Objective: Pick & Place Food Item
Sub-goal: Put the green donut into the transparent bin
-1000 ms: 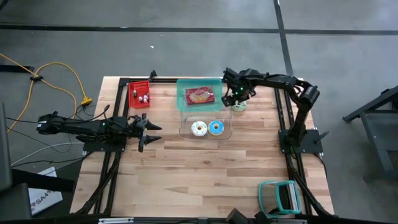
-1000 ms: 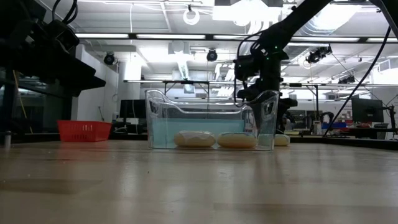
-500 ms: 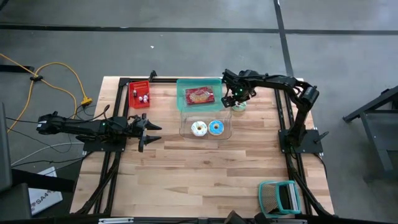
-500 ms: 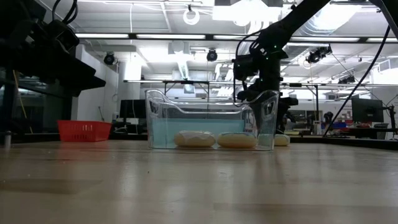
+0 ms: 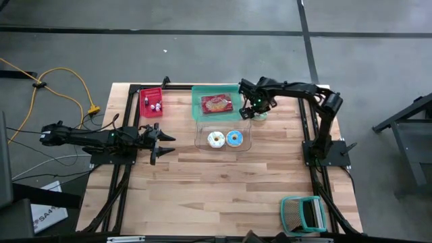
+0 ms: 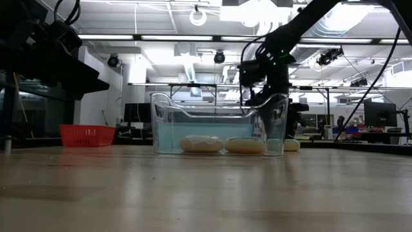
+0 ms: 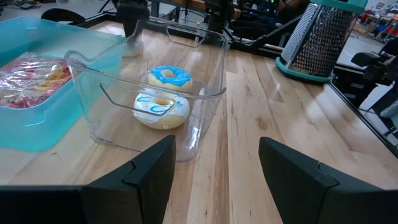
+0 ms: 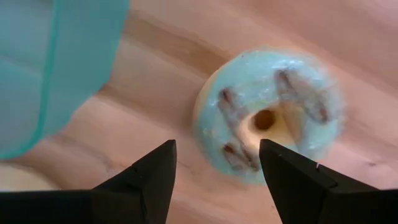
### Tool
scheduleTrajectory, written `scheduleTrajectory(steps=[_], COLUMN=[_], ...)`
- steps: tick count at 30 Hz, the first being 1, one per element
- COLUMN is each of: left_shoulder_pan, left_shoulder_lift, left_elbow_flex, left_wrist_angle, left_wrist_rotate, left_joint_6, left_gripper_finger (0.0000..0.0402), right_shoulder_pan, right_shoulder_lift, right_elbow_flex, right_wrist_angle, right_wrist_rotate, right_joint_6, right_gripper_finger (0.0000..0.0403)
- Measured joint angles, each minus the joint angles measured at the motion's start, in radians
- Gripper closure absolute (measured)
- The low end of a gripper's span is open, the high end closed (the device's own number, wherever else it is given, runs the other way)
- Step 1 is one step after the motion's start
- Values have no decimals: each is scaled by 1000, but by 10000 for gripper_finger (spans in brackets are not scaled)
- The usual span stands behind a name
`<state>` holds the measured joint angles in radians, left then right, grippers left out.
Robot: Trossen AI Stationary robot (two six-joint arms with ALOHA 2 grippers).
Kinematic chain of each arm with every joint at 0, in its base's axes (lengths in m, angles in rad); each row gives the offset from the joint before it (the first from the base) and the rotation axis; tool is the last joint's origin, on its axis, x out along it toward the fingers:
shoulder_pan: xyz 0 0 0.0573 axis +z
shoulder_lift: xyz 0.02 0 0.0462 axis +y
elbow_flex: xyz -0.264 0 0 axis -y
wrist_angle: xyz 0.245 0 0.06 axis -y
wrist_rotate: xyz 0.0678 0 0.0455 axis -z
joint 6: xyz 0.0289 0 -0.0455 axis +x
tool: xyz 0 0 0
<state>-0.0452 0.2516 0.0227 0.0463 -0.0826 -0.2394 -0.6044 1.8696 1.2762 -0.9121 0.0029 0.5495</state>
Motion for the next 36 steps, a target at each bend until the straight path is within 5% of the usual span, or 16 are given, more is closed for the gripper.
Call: scheduleTrajectory(steps=[36], left_shoulder_pan=[0], left_shoulder_lift=[0], left_elbow_flex=[0], left_wrist_angle=[0], left_wrist_rotate=[0], left_joint_6=[0], left_gripper_finger=[176], right_shoulder_pan=[-33], right_shoulder_lift=[46], right_elbow_flex=[-2], right_wrist_angle=[83], right_wrist_rotate=[-118], right_joint_6=[34], right_gripper_finger=[199])
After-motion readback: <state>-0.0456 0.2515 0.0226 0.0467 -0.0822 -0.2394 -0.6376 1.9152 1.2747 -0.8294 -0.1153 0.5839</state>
